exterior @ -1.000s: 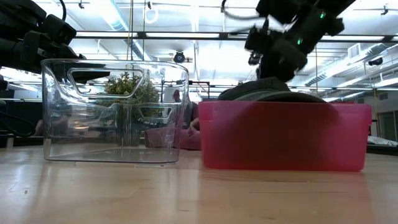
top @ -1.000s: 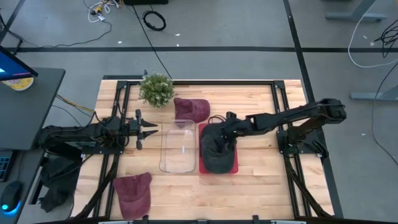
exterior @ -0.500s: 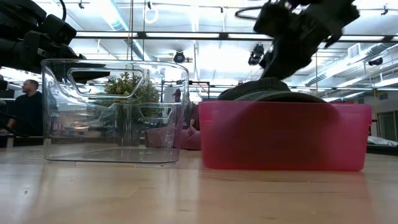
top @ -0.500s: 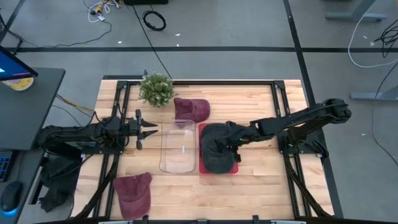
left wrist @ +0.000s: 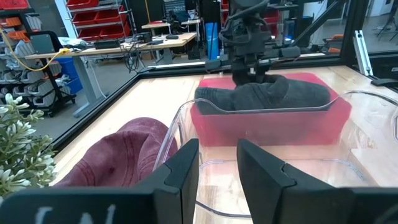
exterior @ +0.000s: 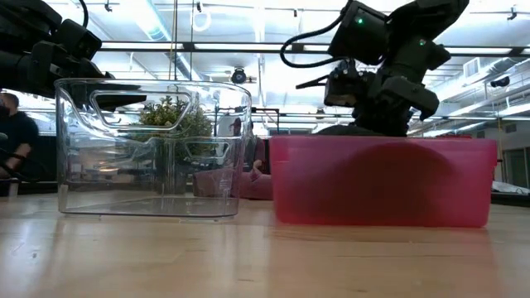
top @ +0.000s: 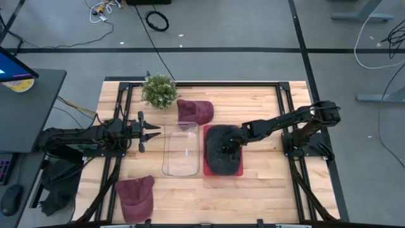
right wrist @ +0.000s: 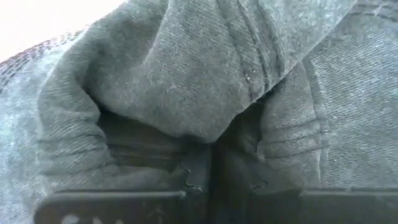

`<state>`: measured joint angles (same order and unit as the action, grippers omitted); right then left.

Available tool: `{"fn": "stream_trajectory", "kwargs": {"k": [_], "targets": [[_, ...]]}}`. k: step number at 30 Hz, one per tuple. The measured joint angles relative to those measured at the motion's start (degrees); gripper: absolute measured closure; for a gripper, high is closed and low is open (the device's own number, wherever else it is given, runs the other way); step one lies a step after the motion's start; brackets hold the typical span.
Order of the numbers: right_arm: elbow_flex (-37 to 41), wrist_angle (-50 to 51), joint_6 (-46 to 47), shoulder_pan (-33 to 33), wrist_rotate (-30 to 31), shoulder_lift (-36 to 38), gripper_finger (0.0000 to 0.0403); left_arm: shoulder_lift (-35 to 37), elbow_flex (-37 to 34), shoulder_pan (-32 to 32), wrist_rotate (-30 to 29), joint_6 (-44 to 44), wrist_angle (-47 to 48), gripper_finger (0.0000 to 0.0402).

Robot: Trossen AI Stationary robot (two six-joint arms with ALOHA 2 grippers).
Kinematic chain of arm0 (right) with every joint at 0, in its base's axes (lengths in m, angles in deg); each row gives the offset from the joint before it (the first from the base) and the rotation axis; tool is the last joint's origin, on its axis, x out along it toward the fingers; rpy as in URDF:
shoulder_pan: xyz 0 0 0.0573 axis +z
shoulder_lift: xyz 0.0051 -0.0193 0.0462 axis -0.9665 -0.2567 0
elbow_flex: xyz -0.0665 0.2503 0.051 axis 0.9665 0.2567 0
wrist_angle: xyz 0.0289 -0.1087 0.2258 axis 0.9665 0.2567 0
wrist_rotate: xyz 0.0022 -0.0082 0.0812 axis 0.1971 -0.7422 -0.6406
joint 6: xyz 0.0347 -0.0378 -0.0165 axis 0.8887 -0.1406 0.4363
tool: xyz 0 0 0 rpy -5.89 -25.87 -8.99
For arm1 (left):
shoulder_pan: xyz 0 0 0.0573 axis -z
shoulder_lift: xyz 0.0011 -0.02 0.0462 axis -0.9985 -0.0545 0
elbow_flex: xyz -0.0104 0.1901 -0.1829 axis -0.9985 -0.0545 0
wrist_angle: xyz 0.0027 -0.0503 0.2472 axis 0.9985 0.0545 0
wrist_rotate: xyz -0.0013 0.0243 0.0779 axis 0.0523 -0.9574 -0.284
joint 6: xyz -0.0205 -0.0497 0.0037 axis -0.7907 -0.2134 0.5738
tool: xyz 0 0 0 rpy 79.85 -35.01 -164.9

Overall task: Pick & Place hat
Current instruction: Put the black cap into the red bin

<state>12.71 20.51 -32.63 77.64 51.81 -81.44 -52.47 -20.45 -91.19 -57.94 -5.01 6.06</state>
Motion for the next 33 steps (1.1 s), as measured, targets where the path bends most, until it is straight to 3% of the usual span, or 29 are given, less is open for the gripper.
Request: {"fn": "stream_trajectory", "kwargs": {"k": [17,33], "targets": [[0.3,14.8,0.5,-0.7,0.7,3.3,0.0364,0.0,0.0,0.0,0.0,0.0,0.0,0.0287],[0.6,13.5,0.6,1.0,1.0,11.5,0.0364,0.0,0.0,0.0,0.0,0.0,0.0,0.0287]]}}
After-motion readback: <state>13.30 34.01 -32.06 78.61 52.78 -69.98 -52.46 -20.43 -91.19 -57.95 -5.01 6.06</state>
